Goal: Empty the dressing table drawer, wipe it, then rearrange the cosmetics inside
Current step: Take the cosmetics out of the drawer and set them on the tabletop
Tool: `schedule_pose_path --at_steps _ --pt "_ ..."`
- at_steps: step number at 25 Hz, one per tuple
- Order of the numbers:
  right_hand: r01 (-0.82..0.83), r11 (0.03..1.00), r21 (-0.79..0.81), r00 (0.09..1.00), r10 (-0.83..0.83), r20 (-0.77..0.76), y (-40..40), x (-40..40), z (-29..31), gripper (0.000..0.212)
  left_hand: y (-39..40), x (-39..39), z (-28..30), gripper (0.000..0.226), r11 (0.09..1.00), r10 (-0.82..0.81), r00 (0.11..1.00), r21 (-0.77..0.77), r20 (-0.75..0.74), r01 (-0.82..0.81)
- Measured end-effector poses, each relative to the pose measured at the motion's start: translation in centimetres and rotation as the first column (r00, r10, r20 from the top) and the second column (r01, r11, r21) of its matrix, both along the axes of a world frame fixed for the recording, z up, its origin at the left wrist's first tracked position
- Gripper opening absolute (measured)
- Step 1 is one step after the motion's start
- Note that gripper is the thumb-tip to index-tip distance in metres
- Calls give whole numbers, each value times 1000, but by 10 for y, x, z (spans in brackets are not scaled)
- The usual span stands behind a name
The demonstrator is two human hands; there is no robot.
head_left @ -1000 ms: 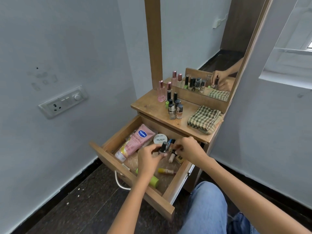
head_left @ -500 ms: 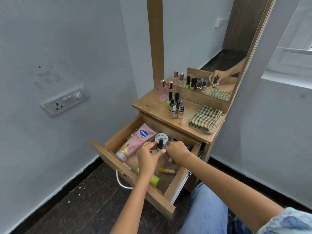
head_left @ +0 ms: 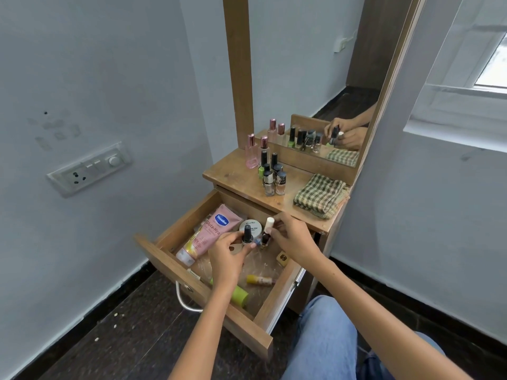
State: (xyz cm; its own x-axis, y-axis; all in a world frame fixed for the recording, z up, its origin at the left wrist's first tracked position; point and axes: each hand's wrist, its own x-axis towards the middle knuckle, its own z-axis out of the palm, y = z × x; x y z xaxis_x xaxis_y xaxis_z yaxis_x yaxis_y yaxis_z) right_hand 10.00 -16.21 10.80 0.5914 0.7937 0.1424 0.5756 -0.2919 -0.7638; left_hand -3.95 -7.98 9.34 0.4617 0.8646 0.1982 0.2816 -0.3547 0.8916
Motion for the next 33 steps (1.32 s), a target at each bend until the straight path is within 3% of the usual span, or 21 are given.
schedule_pose_path --at_steps 7,16,23,33 --pt "228 944 238 967 -248 58 8 13 27 15 0 -1 -1 41 999 -10 999 -43 40 12" --pt "364 917 163 890 -394 230 37 31 36 16 4 1 -6 38 999 -20 998 -42 65 22" --pt "387 912 136 886 -409 217 43 34 35 15 9 8 9 30 999 -36 994 -20 105 38" --pt "381 916 124 900 -398 180 46 41 28 18 47 87 52 31 995 -101 988 21 116 99"
